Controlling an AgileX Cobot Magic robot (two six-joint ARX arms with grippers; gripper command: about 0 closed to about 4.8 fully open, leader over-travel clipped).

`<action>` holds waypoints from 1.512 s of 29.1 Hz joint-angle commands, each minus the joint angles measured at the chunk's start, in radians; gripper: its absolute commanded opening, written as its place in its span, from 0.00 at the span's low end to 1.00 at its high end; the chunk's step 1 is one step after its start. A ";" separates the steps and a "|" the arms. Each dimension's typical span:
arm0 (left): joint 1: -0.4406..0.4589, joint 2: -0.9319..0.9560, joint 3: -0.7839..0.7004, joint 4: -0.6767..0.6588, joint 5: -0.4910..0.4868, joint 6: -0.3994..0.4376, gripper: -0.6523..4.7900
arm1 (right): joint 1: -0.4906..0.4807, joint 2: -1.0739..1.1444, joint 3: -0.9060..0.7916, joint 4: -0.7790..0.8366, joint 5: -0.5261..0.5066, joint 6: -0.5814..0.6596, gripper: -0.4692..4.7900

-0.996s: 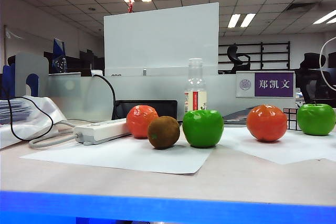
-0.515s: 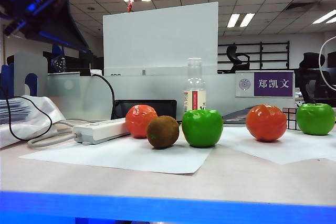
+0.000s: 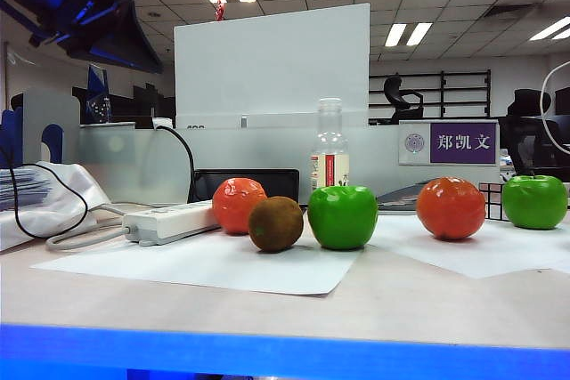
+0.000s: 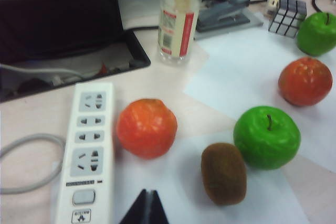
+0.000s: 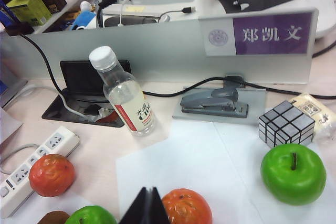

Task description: Put the same fruits together.

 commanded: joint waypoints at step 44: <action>0.001 -0.001 0.004 0.059 -0.018 0.023 0.11 | -0.056 0.465 0.003 0.330 0.322 -0.198 0.26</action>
